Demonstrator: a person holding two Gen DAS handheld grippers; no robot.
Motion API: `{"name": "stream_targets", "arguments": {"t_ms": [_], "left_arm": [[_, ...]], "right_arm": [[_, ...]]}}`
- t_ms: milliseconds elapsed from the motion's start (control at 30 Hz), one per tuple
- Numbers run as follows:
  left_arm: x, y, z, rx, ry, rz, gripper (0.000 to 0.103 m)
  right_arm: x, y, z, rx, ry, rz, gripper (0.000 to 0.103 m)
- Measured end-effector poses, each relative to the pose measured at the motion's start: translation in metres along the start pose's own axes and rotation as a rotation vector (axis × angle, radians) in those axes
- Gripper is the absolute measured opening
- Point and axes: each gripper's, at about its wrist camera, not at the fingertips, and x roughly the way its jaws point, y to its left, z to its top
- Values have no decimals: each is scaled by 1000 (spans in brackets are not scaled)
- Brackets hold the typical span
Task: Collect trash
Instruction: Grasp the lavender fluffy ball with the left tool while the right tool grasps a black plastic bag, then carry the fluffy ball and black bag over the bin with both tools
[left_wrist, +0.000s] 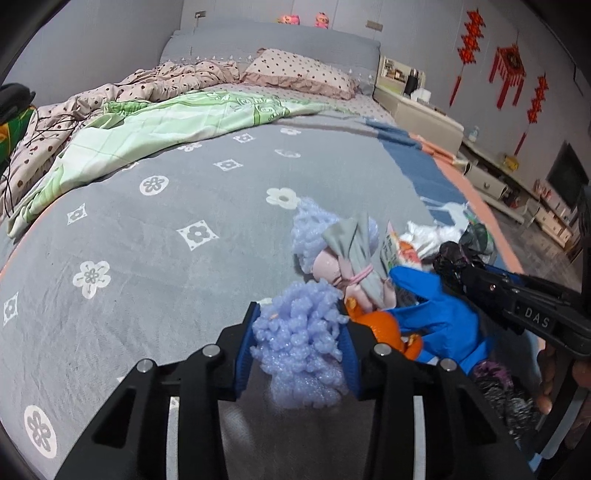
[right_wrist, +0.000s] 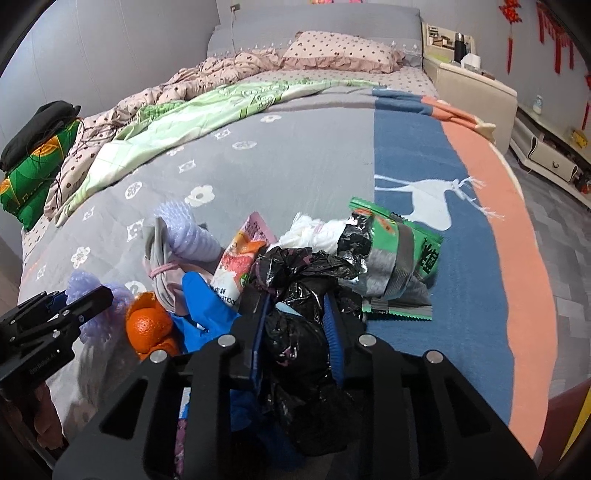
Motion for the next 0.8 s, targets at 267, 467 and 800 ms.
{"name": "stream_targets", "arguments": {"t_ms": [267, 467, 800], "left_arm": [[-16, 5, 1, -44, -39, -31, 37], [-28, 1, -2, -24, -63, -13, 37], [-72, -50, 10, 105, -154, 0, 37]], "right_arm": [[-33, -3, 2, 30, -36, 26, 27], [-73, -10, 2, 53, -82, 51, 27], [-151, -33, 2, 85, -178, 82, 27]]}}
